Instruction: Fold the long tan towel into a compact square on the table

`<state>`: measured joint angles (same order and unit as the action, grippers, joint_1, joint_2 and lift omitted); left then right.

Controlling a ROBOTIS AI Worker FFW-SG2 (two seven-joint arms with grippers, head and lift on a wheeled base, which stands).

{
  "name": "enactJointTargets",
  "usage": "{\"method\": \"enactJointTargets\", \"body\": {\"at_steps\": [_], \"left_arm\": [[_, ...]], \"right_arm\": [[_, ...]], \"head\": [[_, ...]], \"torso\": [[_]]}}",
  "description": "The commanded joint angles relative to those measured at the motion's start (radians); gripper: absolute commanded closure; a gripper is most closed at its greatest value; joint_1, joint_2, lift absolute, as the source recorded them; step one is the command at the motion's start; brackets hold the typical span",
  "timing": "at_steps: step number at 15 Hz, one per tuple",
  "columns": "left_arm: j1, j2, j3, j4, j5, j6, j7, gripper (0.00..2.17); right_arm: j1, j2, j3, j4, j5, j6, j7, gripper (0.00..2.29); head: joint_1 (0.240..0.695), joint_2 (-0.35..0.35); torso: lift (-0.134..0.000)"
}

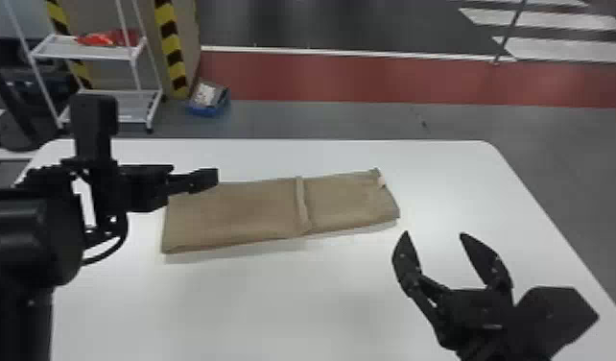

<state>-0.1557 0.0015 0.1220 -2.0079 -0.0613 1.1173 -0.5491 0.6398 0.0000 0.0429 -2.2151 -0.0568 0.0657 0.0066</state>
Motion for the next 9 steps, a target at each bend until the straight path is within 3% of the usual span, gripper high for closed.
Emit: {"method": "enactJointTargets", "body": {"at_steps": [1, 5, 9], "left_arm": [[0.048, -0.004, 0.108, 0.003, 0.083, -0.182, 0.020, 0.12], [0.211, 0.048, 0.220, 0.043, 0.250, -0.624, 0.150, 0.12], [0.334, 0.060, 0.323, 0.043, 0.359, -0.784, 0.169, 0.12]], "right_arm": [[-0.097, 0.001, 0.003, 0.005, -0.061, 0.148, 0.029, 0.15], [-0.266, 0.001, 0.000, -0.006, -0.137, 0.449, 0.082, 0.15], [-0.442, 0.001, 0.002, 0.009, -0.204, 0.679, 0.084, 0.15]], "head": [[0.695, -0.028], [0.695, 0.101], [0.695, 0.217]], "torso": [[-0.123], [-0.123], [-0.123]]}}
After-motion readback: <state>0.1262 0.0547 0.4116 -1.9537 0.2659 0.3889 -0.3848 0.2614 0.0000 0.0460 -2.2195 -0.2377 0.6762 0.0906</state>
